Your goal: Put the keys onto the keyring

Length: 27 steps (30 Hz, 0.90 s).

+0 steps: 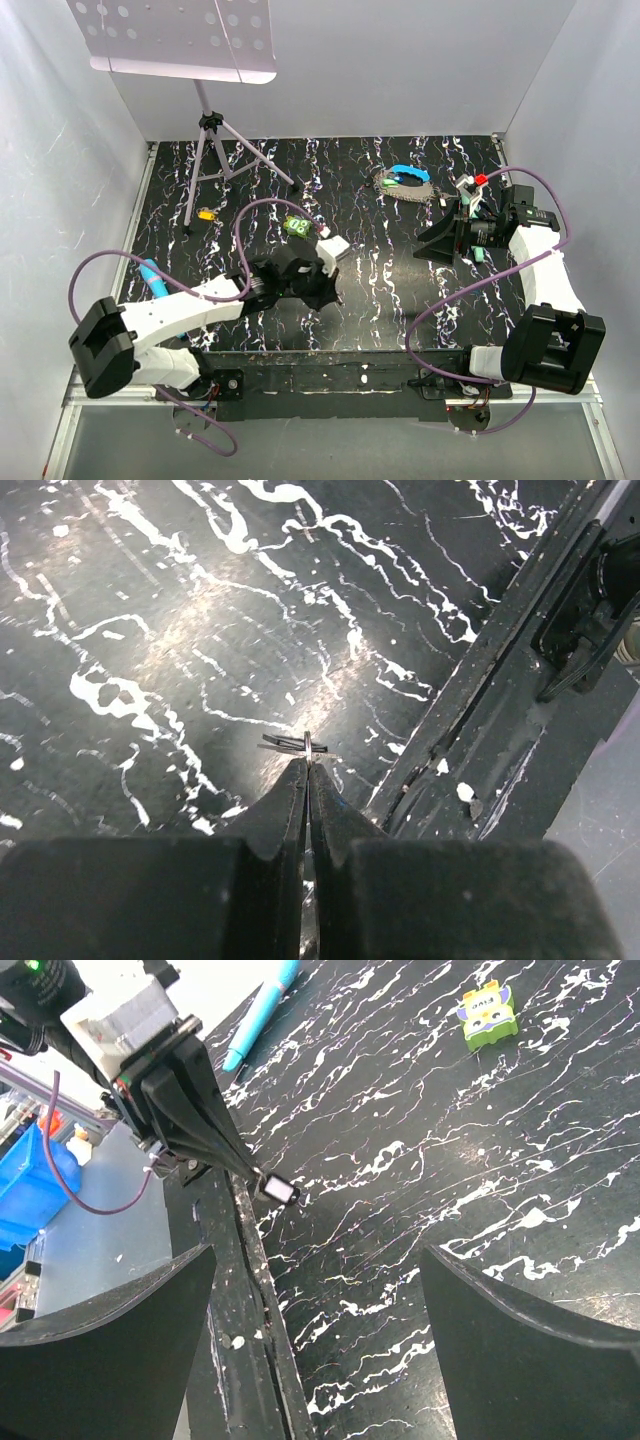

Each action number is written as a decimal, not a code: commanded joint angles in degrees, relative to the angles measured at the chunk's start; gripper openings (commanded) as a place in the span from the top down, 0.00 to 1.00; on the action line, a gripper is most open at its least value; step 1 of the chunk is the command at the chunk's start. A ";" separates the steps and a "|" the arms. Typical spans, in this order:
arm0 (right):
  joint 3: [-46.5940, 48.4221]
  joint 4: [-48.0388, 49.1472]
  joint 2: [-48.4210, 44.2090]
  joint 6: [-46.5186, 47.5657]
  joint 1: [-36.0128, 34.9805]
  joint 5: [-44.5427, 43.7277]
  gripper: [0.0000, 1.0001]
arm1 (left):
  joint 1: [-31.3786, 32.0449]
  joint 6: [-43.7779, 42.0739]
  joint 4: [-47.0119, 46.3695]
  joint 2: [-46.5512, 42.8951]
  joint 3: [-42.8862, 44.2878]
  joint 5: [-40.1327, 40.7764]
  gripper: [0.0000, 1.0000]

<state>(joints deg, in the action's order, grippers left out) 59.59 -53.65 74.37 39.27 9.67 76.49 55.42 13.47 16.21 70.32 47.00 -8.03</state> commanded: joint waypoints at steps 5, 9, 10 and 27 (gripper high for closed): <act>2.63 -1.90 -0.10 2.48 0.09 1.38 0.09 | 5.57 0.06 -5.66 7.63 6.17 1.71 1.00; 2.72 -2.07 -0.10 2.75 0.17 1.29 0.09 | 6.81 0.24 -6.97 10.09 7.40 1.27 1.00; 2.72 -2.25 -0.10 2.83 0.09 1.21 0.09 | 6.98 0.32 -7.33 10.53 7.57 1.09 1.00; 2.81 -2.25 0.25 3.01 0.08 1.03 0.09 | 8.57 1.47 -10.76 15.19 6.79 0.56 1.00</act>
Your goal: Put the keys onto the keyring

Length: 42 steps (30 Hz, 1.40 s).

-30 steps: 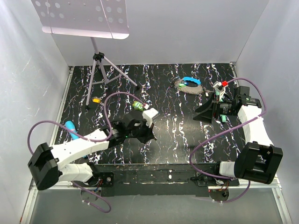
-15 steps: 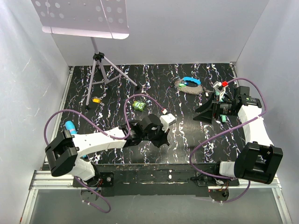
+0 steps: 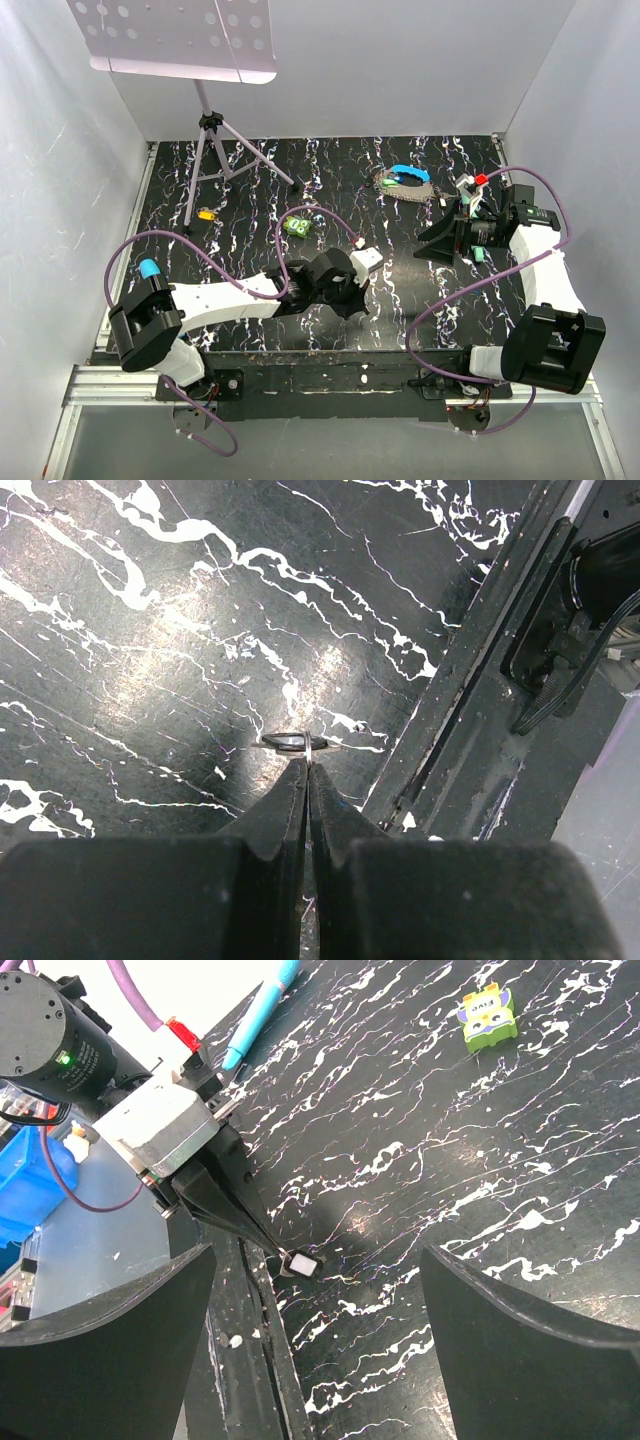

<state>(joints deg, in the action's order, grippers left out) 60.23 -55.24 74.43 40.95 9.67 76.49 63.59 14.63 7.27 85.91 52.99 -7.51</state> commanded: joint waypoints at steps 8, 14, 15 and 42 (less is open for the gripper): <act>2.09 -0.74 0.45 1.50 0.08 0.77 0.09 | 0.39 0.22 -0.25 -1.26 -1.05 1.70 1.00; 2.18 -0.83 0.62 1.59 0.08 0.85 0.09 | 0.39 2.67 7.31 -9.43 -4.12 6.26 1.00; 2.26 -0.83 0.62 1.50 0.08 0.86 0.09 | 0.39 3.12 8.89 -10.92 -4.91 6.71 1.00; 2.09 -0.83 1.15 1.59 0.08 0.59 0.09 | -2.86 8.22 33.70 -4.70 1.76 12.96 1.00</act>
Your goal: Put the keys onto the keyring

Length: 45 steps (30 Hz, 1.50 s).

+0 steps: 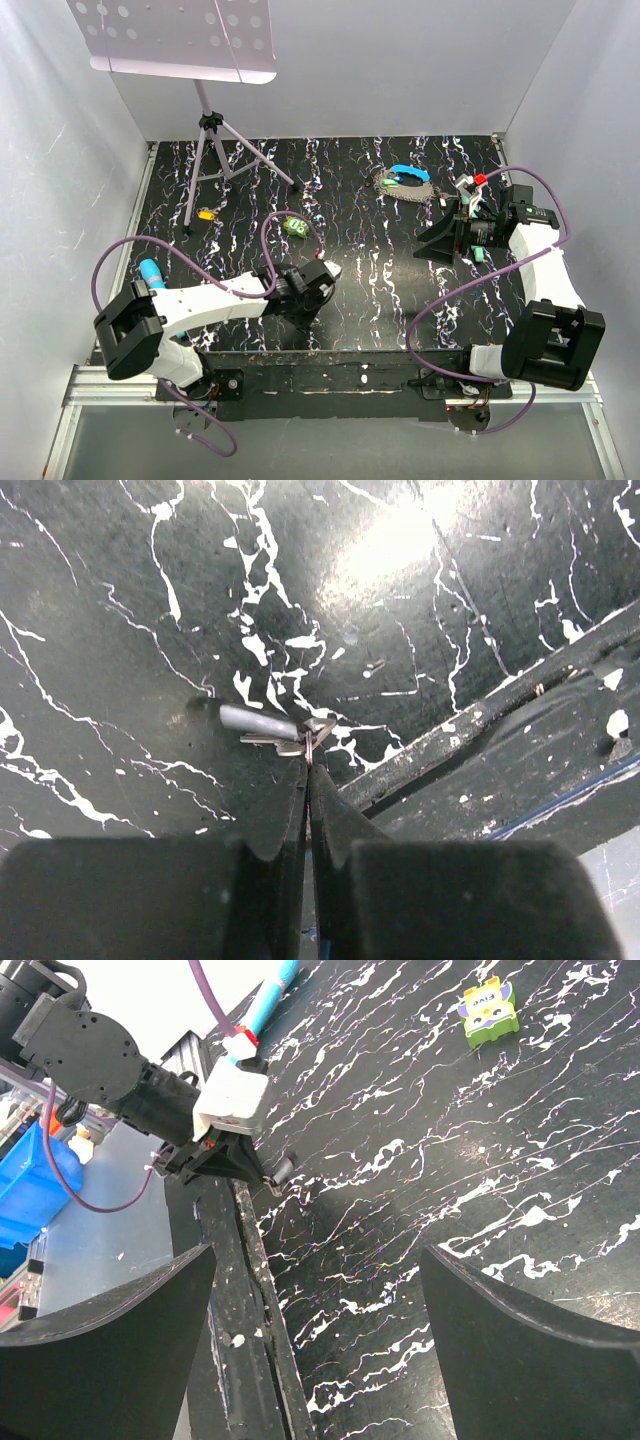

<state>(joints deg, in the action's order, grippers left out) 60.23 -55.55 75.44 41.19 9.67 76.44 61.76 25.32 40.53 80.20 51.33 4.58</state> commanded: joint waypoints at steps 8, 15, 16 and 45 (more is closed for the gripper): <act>2.26 -0.79 0.06 1.79 0.17 0.55 0.09 | -5.15 -4.93 -2.48 5.31 6.24 -3.61 1.00; 2.35 -1.14 0.32 1.97 0.17 0.37 0.09 | -5.86 -4.76 -4.23 6.81 5.45 -6.86 1.00; 2.44 -1.14 0.32 2.05 0.17 0.46 0.09 | -6.03 -4.67 -4.50 6.72 5.27 -7.04 1.00; 5.16 -4.74 -1.52 3.90 3.07 -0.42 0.09 | -5.86 4.12 -5.91 39.76 39.10 -18.91 1.00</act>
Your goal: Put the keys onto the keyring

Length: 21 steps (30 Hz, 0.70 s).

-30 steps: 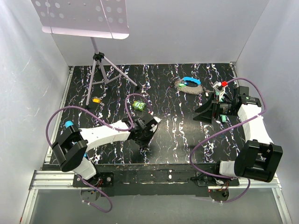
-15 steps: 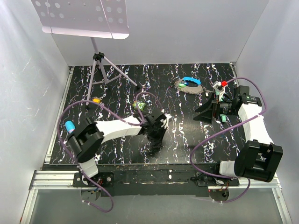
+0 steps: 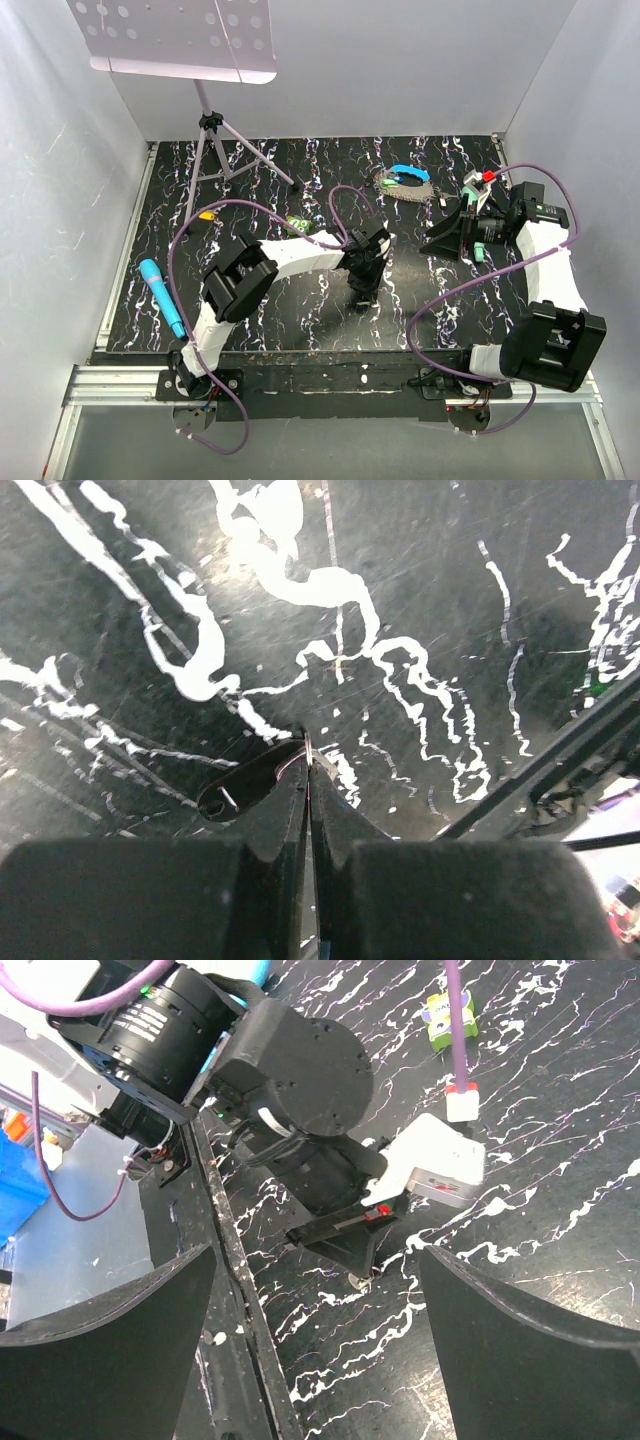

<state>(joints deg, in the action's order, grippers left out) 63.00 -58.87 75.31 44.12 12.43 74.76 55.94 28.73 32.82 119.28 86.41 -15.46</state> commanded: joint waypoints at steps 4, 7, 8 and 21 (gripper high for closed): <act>2.39 -1.51 -1.39 1.06 0.32 0.91 0.09 | -0.04 0.71 2.34 2.18 6.22 2.10 1.00; 2.30 -1.60 -1.39 1.15 0.41 1.00 0.09 | -0.13 0.71 2.60 2.44 7.01 2.63 1.00; 2.30 -1.51 -1.31 1.15 0.32 0.91 0.08 | -0.13 0.80 2.60 2.44 7.19 2.81 1.00; 2.12 -2.74 0.10 3.60 0.32 -0.93 0.08 | -1.45 0.72 0.59 -4.92 2.54 4.65 0.73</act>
<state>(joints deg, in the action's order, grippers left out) 63.00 -60.03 75.33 44.75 12.53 74.63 55.33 29.85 34.65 121.34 91.24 -12.58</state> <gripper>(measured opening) 0.917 0.251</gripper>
